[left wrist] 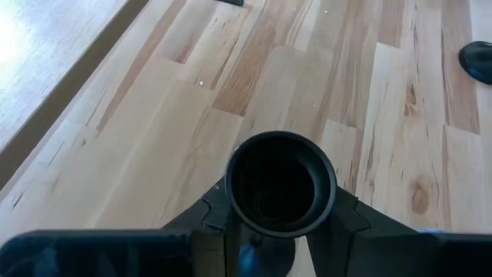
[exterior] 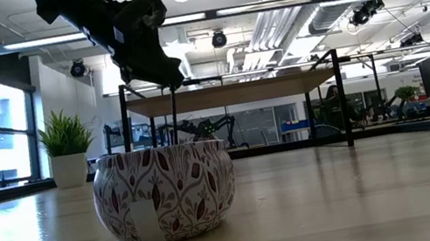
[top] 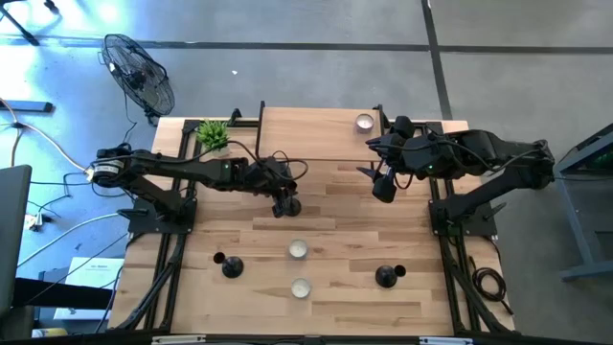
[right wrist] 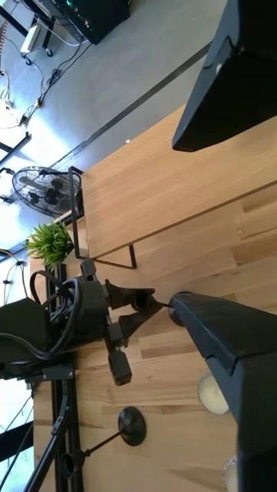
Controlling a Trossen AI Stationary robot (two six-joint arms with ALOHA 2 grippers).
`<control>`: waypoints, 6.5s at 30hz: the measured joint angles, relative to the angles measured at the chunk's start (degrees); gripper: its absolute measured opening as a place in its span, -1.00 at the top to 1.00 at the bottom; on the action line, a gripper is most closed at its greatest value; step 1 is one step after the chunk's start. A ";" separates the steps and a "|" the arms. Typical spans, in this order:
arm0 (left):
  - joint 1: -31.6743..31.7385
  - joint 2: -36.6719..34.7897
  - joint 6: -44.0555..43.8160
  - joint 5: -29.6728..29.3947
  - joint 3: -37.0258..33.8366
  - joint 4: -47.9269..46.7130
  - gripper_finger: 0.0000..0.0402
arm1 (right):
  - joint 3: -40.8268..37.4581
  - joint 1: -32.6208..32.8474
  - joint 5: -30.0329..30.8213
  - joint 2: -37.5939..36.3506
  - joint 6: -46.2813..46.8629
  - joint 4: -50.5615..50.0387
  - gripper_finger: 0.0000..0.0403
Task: Pick & Place candle stick holders
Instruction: Put the top candle holder on the shelf, then put the blue patterned scented candle on the shelf
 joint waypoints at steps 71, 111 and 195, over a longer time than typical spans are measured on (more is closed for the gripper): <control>34.64 6.16 10.77 11.70 47.89 -32.26 0.51 | 0.00 -3.17 2.64 0.00 -3.61 6.70 -0.55; 38.75 12.17 13.57 11.02 44.06 -30.65 0.51 | 0.00 -3.15 3.87 0.00 -2.10 6.25 -0.55; 8.35 -7.89 11.84 14.97 44.09 -35.67 -0.13 | 0.00 -3.16 4.66 0.00 -3.65 5.93 -0.55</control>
